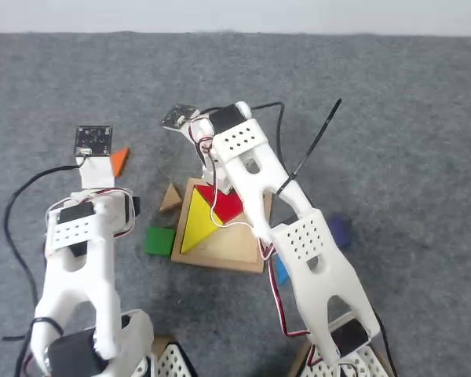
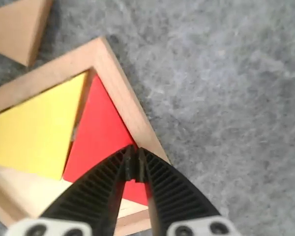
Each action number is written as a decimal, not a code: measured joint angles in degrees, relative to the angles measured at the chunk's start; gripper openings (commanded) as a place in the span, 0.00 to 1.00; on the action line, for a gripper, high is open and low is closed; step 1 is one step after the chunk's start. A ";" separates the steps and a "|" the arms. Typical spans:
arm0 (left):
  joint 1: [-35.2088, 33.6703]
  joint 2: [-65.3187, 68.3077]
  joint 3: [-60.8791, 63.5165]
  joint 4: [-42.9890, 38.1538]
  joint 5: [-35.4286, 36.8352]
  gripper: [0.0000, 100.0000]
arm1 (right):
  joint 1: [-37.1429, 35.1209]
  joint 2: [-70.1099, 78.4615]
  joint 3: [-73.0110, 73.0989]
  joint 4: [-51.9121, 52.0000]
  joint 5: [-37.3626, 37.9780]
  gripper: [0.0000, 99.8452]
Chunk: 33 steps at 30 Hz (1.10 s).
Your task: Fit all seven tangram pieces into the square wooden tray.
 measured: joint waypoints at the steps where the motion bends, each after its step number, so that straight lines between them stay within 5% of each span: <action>1: 0.00 0.00 0.00 0.00 0.00 0.20 | 0.00 0.00 -0.79 0.09 0.00 0.01; 13: 0.00 0.00 0.00 0.00 0.00 0.20 | 8.00 -17.76 0.35 0.26 -1.85 0.01; 25: 0.00 0.00 -7.21 5.98 1.67 0.20 | 7.91 -44.22 36.13 -0.44 -3.52 0.01; 33: 0.00 0.00 -8.09 6.33 1.85 0.20 | 7.91 -67.60 69.19 -14.68 -3.52 0.01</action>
